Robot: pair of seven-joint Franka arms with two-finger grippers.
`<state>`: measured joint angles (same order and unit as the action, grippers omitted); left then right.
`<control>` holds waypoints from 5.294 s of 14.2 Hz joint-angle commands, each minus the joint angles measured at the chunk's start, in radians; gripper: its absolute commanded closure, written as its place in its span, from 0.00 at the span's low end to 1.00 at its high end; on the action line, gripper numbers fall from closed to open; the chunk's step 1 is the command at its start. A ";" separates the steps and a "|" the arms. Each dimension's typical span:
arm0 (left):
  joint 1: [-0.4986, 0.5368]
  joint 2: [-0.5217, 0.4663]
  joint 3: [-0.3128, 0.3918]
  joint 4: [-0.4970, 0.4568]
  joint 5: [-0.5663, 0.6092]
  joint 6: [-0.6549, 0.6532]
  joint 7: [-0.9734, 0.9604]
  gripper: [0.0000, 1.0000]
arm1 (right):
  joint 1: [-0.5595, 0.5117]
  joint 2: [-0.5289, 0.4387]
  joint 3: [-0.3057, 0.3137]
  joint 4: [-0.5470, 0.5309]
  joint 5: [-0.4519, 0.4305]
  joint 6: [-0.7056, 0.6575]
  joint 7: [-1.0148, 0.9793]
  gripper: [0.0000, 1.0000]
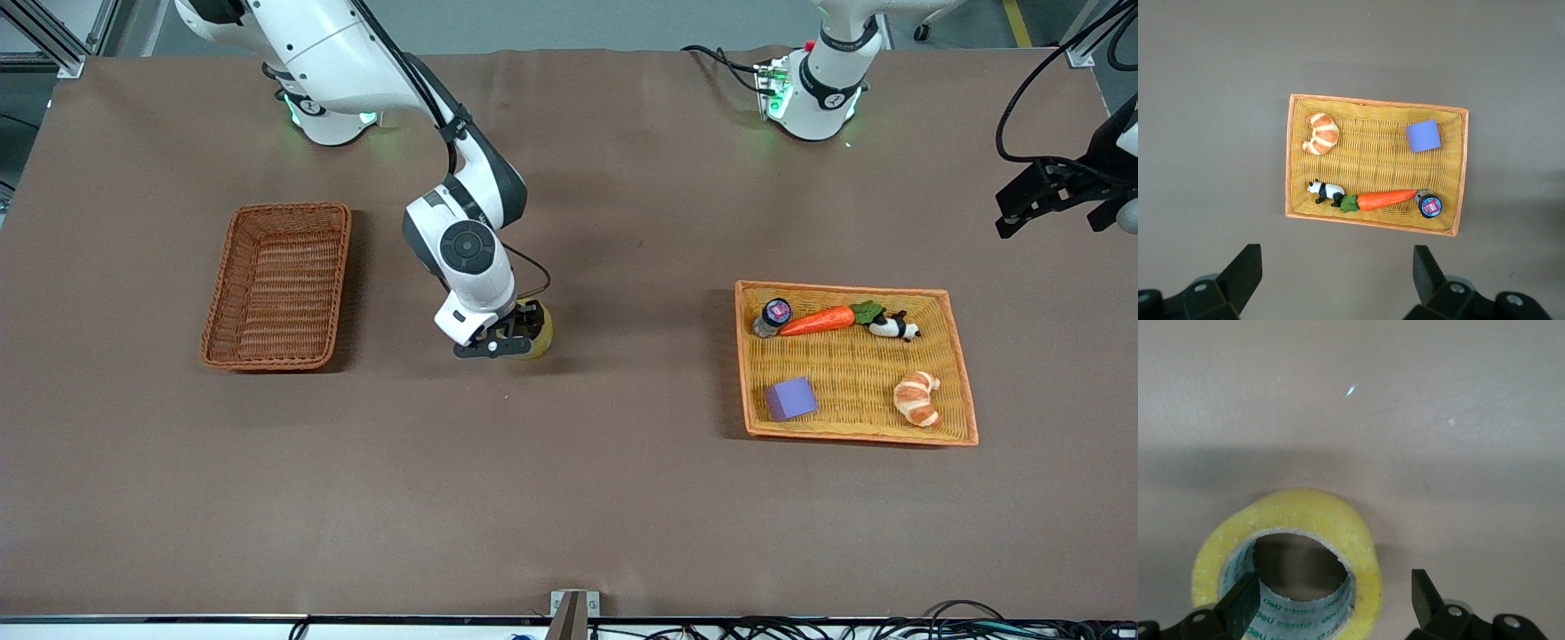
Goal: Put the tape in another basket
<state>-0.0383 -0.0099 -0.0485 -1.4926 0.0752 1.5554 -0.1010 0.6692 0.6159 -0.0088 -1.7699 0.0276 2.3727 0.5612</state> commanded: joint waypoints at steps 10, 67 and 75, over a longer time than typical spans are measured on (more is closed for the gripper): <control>0.006 -0.009 -0.010 -0.012 -0.006 -0.005 0.041 0.00 | 0.027 0.038 -0.013 -0.019 -0.049 0.029 0.049 0.70; -0.006 -0.002 -0.047 -0.012 -0.040 -0.038 0.058 0.00 | -0.678 -0.624 -0.071 -0.041 -0.028 -0.604 -0.551 0.00; -0.006 -0.002 -0.047 -0.003 -0.037 -0.038 0.061 0.00 | -0.680 -0.613 -0.077 0.299 -0.035 -0.826 -0.527 0.00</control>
<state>-0.0499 -0.0078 -0.0922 -1.5038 0.0475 1.5193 -0.0662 0.0114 -0.0261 -0.1001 -1.5370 -0.0087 1.5923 0.0205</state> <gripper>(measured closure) 0.000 0.000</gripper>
